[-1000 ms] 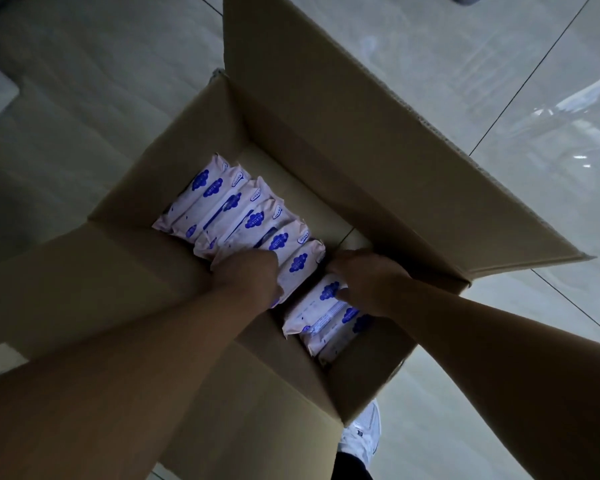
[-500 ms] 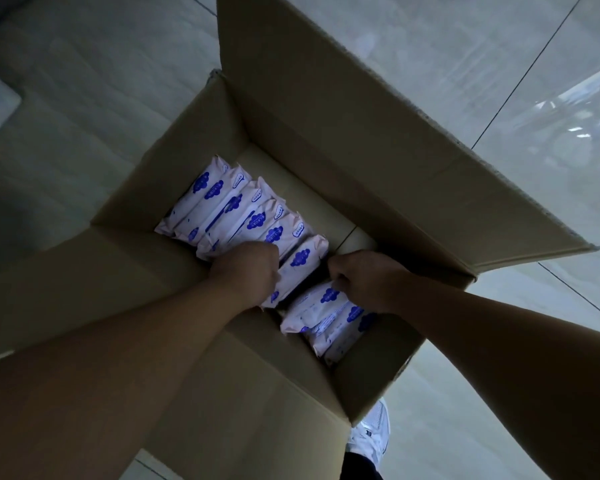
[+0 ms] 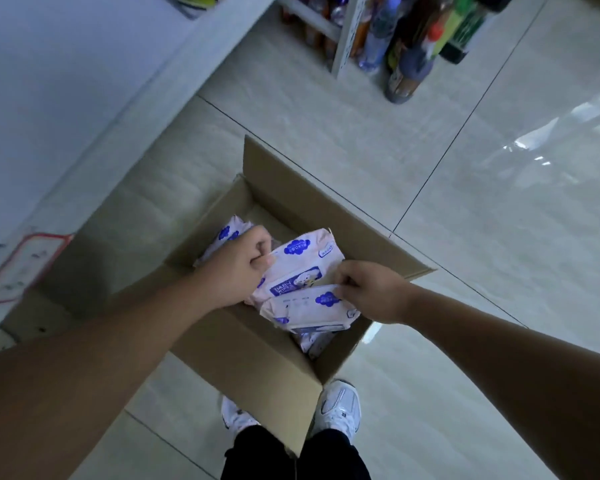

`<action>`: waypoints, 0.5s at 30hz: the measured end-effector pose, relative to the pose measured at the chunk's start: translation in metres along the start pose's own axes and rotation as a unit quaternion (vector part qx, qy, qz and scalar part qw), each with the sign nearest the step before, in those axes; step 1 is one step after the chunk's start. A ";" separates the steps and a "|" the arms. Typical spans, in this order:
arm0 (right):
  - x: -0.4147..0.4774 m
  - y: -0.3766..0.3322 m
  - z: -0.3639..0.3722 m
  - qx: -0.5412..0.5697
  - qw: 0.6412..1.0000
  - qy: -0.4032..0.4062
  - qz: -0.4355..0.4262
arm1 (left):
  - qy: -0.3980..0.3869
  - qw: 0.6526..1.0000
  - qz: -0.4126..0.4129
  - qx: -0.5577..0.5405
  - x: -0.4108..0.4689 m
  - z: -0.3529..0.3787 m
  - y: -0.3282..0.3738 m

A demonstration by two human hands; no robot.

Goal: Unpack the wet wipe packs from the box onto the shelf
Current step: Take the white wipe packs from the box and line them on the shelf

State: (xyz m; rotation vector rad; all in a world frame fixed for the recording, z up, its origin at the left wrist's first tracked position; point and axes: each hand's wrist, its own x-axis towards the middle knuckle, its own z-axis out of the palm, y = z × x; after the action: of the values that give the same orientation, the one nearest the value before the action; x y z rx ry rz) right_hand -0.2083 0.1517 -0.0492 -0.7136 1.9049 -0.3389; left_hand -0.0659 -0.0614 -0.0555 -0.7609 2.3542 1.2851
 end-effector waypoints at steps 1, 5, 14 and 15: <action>-0.014 -0.012 -0.011 0.016 1.000 0.005 -0.009 | -0.003 1.000 0.010 0.006 -0.008 -0.014 0.015; -0.077 -0.055 -0.052 0.076 0.996 0.028 -0.028 | -0.004 0.999 0.032 0.009 -0.041 -0.067 0.076; -0.242 -0.166 -0.170 0.153 0.978 0.095 -0.100 | 0.035 0.998 0.040 0.020 -0.160 -0.216 0.253; -0.262 -0.184 -0.186 0.150 0.977 0.097 -0.112 | 0.037 0.997 0.049 0.037 -0.176 -0.235 0.276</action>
State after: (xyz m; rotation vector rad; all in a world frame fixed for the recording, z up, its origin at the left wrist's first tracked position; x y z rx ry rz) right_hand -0.2379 0.1537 0.3194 -0.7112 1.8993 -0.8469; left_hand -0.1048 -0.0877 0.3445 -0.6897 2.5122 1.2191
